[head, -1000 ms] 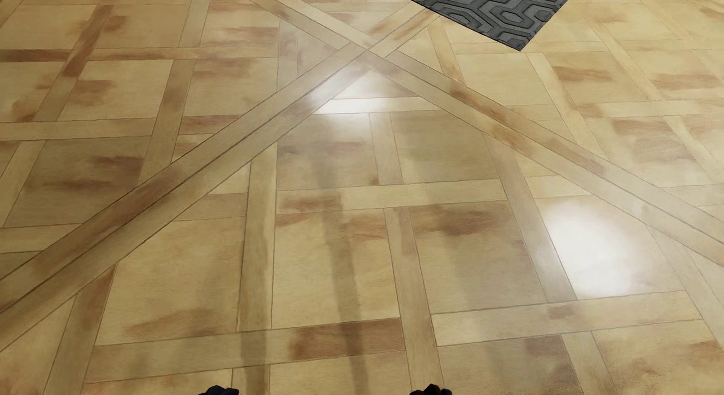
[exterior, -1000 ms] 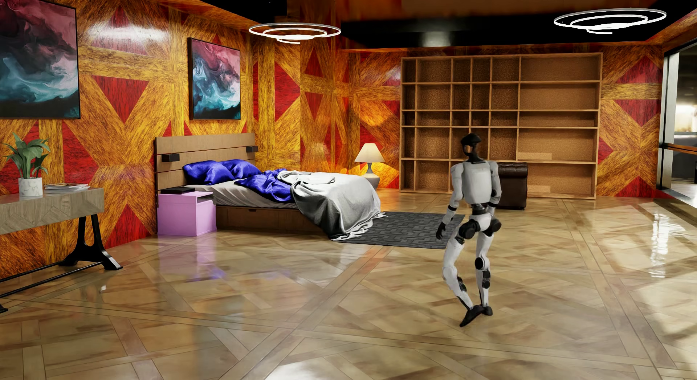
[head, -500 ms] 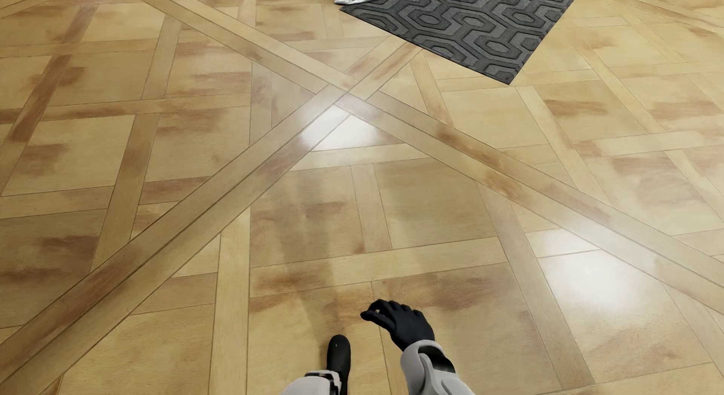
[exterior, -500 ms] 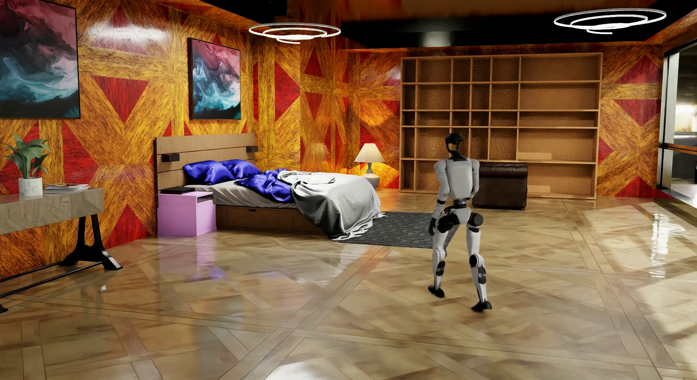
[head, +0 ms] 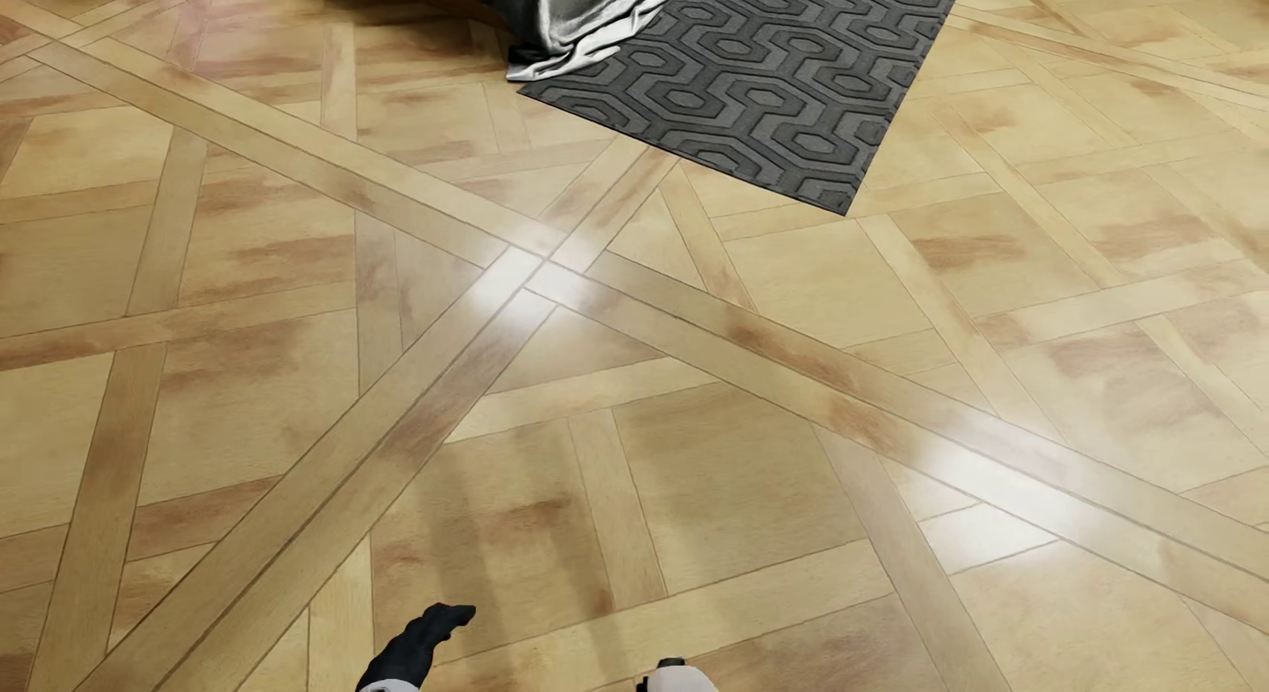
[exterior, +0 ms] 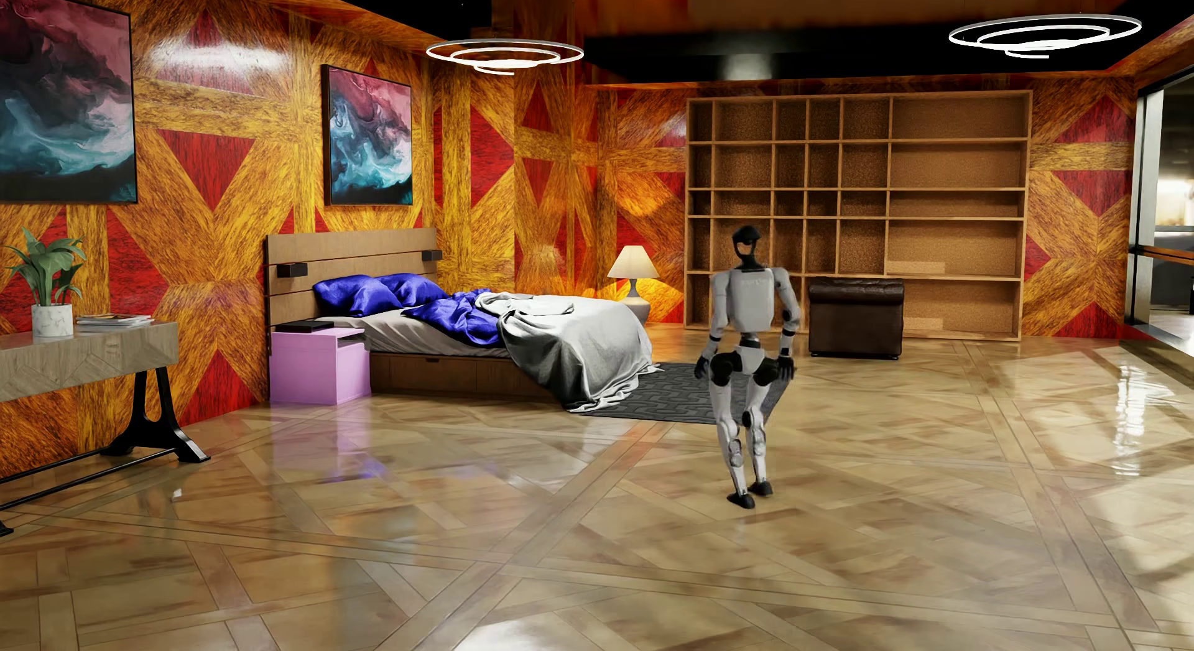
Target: Walk to the bed
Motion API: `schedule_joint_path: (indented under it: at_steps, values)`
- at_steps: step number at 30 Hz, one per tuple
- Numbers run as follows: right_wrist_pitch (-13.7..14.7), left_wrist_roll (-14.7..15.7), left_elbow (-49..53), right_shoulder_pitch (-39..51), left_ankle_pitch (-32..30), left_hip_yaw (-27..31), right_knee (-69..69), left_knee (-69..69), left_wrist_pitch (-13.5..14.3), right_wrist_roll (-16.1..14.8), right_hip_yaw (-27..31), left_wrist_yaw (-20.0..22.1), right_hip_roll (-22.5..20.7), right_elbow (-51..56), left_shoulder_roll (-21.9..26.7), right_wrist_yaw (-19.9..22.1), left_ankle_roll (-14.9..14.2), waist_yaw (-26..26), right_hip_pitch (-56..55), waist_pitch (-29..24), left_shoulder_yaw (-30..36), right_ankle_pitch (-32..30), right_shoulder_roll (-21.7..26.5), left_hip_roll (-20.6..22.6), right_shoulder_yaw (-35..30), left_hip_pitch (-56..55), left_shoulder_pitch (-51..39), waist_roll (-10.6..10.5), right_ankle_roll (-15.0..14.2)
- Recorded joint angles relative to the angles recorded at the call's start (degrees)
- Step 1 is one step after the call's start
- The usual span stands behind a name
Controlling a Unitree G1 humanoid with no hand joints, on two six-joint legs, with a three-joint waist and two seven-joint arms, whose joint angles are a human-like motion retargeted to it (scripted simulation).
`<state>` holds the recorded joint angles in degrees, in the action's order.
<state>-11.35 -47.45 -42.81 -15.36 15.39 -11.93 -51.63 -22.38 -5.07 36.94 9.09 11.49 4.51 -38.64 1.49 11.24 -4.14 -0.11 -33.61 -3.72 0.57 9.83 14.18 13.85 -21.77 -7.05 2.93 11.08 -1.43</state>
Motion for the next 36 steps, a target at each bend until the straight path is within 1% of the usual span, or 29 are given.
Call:
schedule_joint_path:
  at_steps: [1,3,4,5,6,7,8,9,10,11,12,13,14,16,17,19,21,23,25,26,27,28,29,31,32,33,34,35,36]
  values:
    - [-0.28,-0.01,-0.07,-0.07,0.40,0.54,8.83,1.10,0.68,0.46,0.77,0.23,-1.31,-0.78,0.51,-0.44,0.43,-0.90,-0.60,0.23,0.99,-2.56,-0.38,0.39,-0.22,2.32,-0.72,-0.35,-0.25]
    - [0.24,-0.35,0.17,0.17,0.63,1.58,27.20,4.06,1.82,2.01,-4.60,-0.43,-0.81,-2.80,2.24,-2.80,1.41,-2.24,-0.71,0.92,3.76,-10.07,-1.19,1.01,-1.00,6.69,-2.48,-1.16,-0.10]
    - [0.47,-0.62,0.39,0.17,0.83,2.37,35.89,5.34,2.14,2.67,-7.17,-0.96,-1.13,-3.73,3.07,-3.73,1.61,-2.86,0.13,1.31,5.23,-11.78,-1.81,1.43,-0.81,8.94,-3.22,-1.68,-1.13]
    - [0.55,-0.77,0.54,-0.04,1.21,3.40,41.21,5.97,2.28,3.14,-6.81,-1.35,-2.27,-4.50,3.59,-4.16,1.67,-3.53,0.44,1.64,6.51,-11.50,-2.43,1.79,-0.17,10.96,-3.80,-2.33,-3.72]
    - [0.56,-0.74,0.56,-0.35,1.60,4.68,42.64,6.31,2.17,3.48,-5.27,-1.58,-3.65,-5.20,3.90,-4.24,1.50,-4.15,0.64,1.96,7.49,-10.36,-3.12,2.11,0.66,12.89,-4.17,-3.02,-4.26]
    - [0.51,-0.53,0.46,-0.64,1.69,6.36,40.87,6.59,1.88,3.78,-2.15,-1.77,-5.69,-6.00,4.14,-4.18,1.09,-4.77,0.81,2.28,8.23,-12.31,-4.00,2.09,1.51,14.79,-4.31,-3.85,-2.37]
    - [0.34,-0.20,0.14,-0.93,1.45,8.00,38.02,6.67,1.46,4.10,1.03,-1.97,-8.01,-7.00,4.32,-4.05,0.44,-5.31,0.74,2.59,8.88,-16.68,-4.99,1.68,2.42,16.71,-4.20,-4.86,1.30]
    - [0.00,0.14,-0.43,-1.02,-0.05,9.10,35.46,6.06,0.88,4.49,0.92,-2.10,-8.89,-8.36,4.41,-3.97,-0.06,-5.61,1.05,2.87,9.40,-20.11,-5.98,1.01,3.33,18.30,-3.75,-6.04,3.18]
    - [-0.52,0.38,-1.23,-0.62,-2.42,9.87,32.66,4.70,-0.01,5.02,-0.40,-2.21,-9.53,-10.14,4.48,-4.10,-0.69,-5.82,1.43,3.01,9.70,-20.43,-6.95,-0.05,4.15,19.33,-2.89,-7.47,4.07]
    - [-1.11,0.46,-2.18,0.31,-6.38,10.80,29.96,1.72,-1.11,5.68,-1.64,-2.57,-10.36,-12.06,4.47,-4.52,-2.72,-6.02,1.93,2.98,10.11,-18.45,-7.75,-1.29,4.90,19.25,-1.78,-9.06,5.07]
    - [-1.51,0.23,-3.12,1.57,-11.88,12.63,28.07,-3.31,-1.94,6.34,-3.02,-3.65,-11.08,-13.74,4.74,-5.04,-7.54,-6.21,2.94,2.82,11.38,-15.73,-8.49,-2.58,5.69,17.81,-0.78,-10.63,5.65]
    - [-1.54,-0.54,-3.79,2.97,-17.50,13.35,26.47,-10.41,-1.84,6.93,-4.77,-5.75,-11.38,-14.96,5.75,-5.28,-9.95,-6.60,4.08,2.59,14.15,-12.93,-9.26,-3.39,6.53,15.12,-0.17,-11.95,6.02]
    - [-1.24,-1.85,-3.72,4.49,-23.74,11.47,24.93,-19.53,-0.52,7.50,-6.74,-8.60,-11.38,-15.79,7.72,-5.03,-10.06,-7.16,5.43,2.28,18.20,-10.17,-10.08,-4.69,7.23,11.49,0.16,-13.00,6.34]
    - [0.14,-3.53,-0.26,8.59,-32.67,7.20,21.98,-37.82,3.21,9.08,-10.46,-13.22,-12.14,-17.40,13.35,-3.82,-10.06,-7.57,8.37,1.41,24.65,-4.95,-11.59,-12.29,7.53,2.44,1.29,-15.07,6.66]
    - [0.54,-2.49,2.20,10.94,-29.79,8.37,20.84,-44.86,3.25,10.25,-11.69,-13.39,-13.11,-17.77,14.84,-3.50,-10.08,-7.07,10.20,0.93,24.79,-2.60,-12.11,-15.46,6.85,-2.24,2.48,-16.17,6.71]
    - [1.60,2.77,6.56,15.92,-18.11,11.97,19.40,-52.72,0.19,12.50,-12.96,-8.24,-15.48,-18.93,14.92,-2.48,-9.32,-5.43,14.55,0.13,19.80,1.54,-12.28,-20.08,6.07,-11.40,6.68,-18.01,6.80]
    - [1.63,7.61,7.53,20.97,-9.18,12.59,20.77,-49.64,-3.37,12.98,-12.94,-1.29,-17.10,-17.91,12.30,-1.36,-4.87,-3.68,20.10,-0.16,13.85,3.96,-12.66,-22.44,7.38,-18.77,9.81,-18.82,6.81]
    - [3.78,9.57,6.71,24.38,-5.22,11.89,23.23,-37.29,-5.41,12.37,-11.71,0.70,-17.92,-14.76,10.99,0.06,-2.78,-1.81,25.19,0.07,10.54,5.00,-12.33,-23.08,8.02,-23.70,11.15,-18.58,6.69]
    - [6.68,8.84,3.84,27.26,-8.09,9.53,25.70,-18.49,-6.10,11.97,-9.90,-0.79,-18.09,-10.70,10.52,1.10,-0.93,-0.11,29.30,0.78,10.23,5.51,-10.99,-22.99,6.42,-25.85,10.97,-17.68,6.46]
    - [7.87,7.87,2.07,28.26,-10.64,7.89,27.57,-7.43,-6.35,11.50,-9.02,-2.16,-18.04,-8.65,10.26,1.46,-2.00,0.51,31.45,1.29,10.47,5.33,-10.24,-22.67,5.32,-25.72,10.62,-17.11,6.35]
    - [8.79,6.77,0.39,28.85,-11.62,6.86,30.09,4.05,-6.61,10.77,-8.21,-3.51,-17.91,-6.76,9.85,1.61,-4.22,0.95,33.90,1.87,10.60,4.78,-9.56,-21.71,4.17,-24.71,10.30,-16.50,6.27]
    - [9.44,5.74,-0.95,29.05,-10.74,7.14,31.82,10.53,-6.87,9.97,-7.45,-4.54,-18.15,-5.10,9.56,1.57,-4.73,1.33,36.32,2.32,10.30,4.73,-9.14,-20.83,2.89,-24.92,10.26,-15.92,6.27]
    - [9.74,5.00,-1.90,28.86,-11.00,8.20,32.88,12.10,-6.93,9.36,-6.77,-5.20,-18.24,-3.57,8.94,1.28,-9.26,1.63,38.79,2.71,9.73,4.61,-8.63,-20.14,1.57,-25.35,10.27,-15.37,6.11]
    - [9.83,4.24,-3.01,27.06,-19.51,9.78,34.08,6.17,-6.57,8.41,-6.33,-5.52,-17.29,-1.35,6.88,1.34,-1.64,2.19,42.94,3.42,8.21,3.45,-7.67,-18.17,-0.63,-26.61,10.37,-13.95,6.26]
    - [9.56,3.83,-3.39,25.33,-22.31,9.72,33.18,2.38,-6.47,8.15,-6.65,-5.41,-16.61,-1.63,5.97,2.87,0.71,2.52,44.51,3.78,7.43,1.62,-7.75,-17.43,-1.19,-26.33,10.50,-12.94,6.32]
    - [8.40,3.36,-3.67,23.31,-21.37,9.30,31.58,-0.64,-6.58,8.37,-7.10,-5.24,-15.65,-3.49,5.04,4.95,2.02,2.97,45.28,4.11,6.50,-1.63,-8.21,-16.55,-1.38,-26.12,10.51,-11.73,6.31]
    - [6.10,3.10,-3.59,21.59,-19.24,8.61,28.87,-2.51,-6.86,8.85,-7.42,-4.88,-14.49,-7.00,3.96,6.24,3.68,3.55,44.92,4.32,5.07,-6.49,-9.10,-15.70,-1.52,-25.27,10.48,-10.42,6.15]
    - [3.43,3.27,-2.99,20.73,-17.20,7.42,24.21,-2.70,-6.93,9.28,-7.06,-4.26,-13.19,-11.75,2.67,5.38,4.35,4.16,43.15,4.39,3.14,-11.80,-10.12,-15.07,-2.15,-23.63,10.54,-9.19,3.44]
    - [1.53,3.82,-2.10,20.87,-15.35,5.93,17.63,-2.29,-6.39,10.06,-7.22,-3.60,-11.56,-16.97,1.34,1.75,4.76,4.77,40.06,4.31,1.18,-17.47,-10.70,-14.62,-3.95,-21.74,10.70,-8.11,0.71]
